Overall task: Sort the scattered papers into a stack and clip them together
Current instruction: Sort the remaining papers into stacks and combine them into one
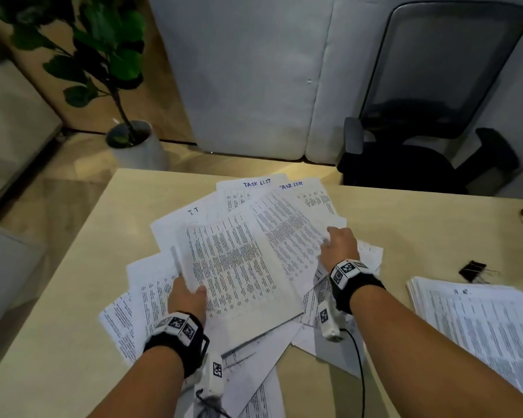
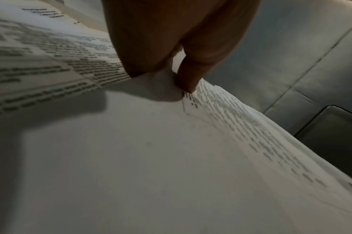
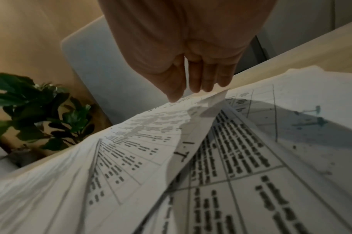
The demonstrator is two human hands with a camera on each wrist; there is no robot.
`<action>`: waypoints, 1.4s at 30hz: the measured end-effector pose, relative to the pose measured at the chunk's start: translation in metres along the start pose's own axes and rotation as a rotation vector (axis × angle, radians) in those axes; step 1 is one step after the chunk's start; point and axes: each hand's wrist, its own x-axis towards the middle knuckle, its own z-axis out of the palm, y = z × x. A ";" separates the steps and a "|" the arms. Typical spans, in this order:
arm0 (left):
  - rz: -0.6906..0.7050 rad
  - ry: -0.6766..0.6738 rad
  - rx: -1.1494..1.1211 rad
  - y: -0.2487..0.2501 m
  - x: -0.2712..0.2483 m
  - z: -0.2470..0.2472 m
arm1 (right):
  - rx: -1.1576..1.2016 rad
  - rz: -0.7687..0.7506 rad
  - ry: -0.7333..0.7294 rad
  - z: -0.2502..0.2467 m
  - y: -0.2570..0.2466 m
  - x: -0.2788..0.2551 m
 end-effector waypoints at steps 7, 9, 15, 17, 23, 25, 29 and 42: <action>-0.004 0.020 -0.063 0.003 -0.001 -0.004 | -0.207 0.117 -0.164 0.010 -0.004 0.000; 0.001 0.052 -0.150 0.008 0.001 -0.008 | -0.060 0.075 -0.084 0.010 -0.002 0.002; -0.060 -0.099 -0.543 0.034 0.002 0.006 | 0.593 0.156 -0.048 -0.004 -0.007 -0.016; -0.086 -0.209 -0.649 0.046 -0.003 0.017 | 0.646 0.191 -0.143 -0.002 -0.008 -0.025; 0.002 -0.103 -0.274 0.041 -0.011 0.039 | 0.556 0.236 -0.283 0.003 0.006 -0.048; 0.005 -0.053 -0.201 0.037 -0.014 0.037 | 0.352 0.246 -0.142 0.001 0.024 -0.046; 0.054 -0.080 -0.058 0.020 -0.014 0.034 | 0.342 0.345 -0.011 0.003 0.038 -0.047; 0.075 -0.227 -0.394 0.028 -0.015 0.025 | 0.471 0.129 -0.004 -0.015 0.024 -0.043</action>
